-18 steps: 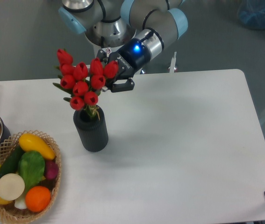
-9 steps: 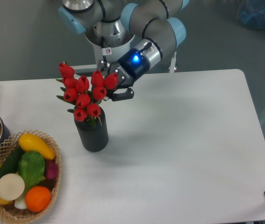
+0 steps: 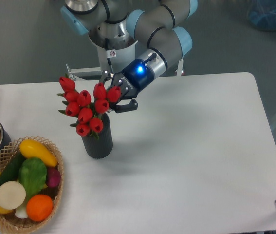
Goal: Insert the flowers into the vase
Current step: 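Push the tulip stems further down into the vase, then open the gripper and lift it away from the tulips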
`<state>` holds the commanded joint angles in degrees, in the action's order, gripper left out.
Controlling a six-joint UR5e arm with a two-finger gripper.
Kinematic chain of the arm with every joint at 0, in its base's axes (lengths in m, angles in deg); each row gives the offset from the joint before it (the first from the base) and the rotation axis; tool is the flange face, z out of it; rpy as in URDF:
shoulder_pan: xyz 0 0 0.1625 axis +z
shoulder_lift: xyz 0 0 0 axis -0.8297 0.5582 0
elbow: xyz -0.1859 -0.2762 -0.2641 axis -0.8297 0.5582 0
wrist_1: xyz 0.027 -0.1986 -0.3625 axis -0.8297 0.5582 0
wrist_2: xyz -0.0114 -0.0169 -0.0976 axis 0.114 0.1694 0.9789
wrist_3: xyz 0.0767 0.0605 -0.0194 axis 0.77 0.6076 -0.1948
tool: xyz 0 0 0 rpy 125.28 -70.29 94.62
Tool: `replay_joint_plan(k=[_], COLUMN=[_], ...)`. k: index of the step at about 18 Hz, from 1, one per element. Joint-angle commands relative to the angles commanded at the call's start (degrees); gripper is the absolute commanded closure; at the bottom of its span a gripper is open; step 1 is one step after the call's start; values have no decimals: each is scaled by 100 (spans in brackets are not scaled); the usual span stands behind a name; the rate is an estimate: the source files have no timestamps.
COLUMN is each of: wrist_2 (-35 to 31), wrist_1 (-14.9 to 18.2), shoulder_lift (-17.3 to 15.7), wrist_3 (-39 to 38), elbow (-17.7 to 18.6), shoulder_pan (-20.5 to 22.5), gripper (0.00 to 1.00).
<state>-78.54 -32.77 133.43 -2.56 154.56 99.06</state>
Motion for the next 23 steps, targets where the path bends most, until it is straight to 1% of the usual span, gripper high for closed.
replay_joint_plan(k=[4,8,11,13,16,17,18,21,23], wrist_2=[-9,-18,-18,-88,-184,-272,-360,-702,-1070], wrist_1=[0,-9,0,9,9,17,18,18,18], shoulder_lift=[70,114,114,114,97,88,79,36,-78], wrist_3=[0,9,26,175,246,237,237,229,211], elbow=[0,0,0,44,79,70,70,88,70], shoulder_pan=[-35,-62,-62,-62,-62,-53,-44,17,44], gripper=[61,50,40,37,18,4,0,0,0])
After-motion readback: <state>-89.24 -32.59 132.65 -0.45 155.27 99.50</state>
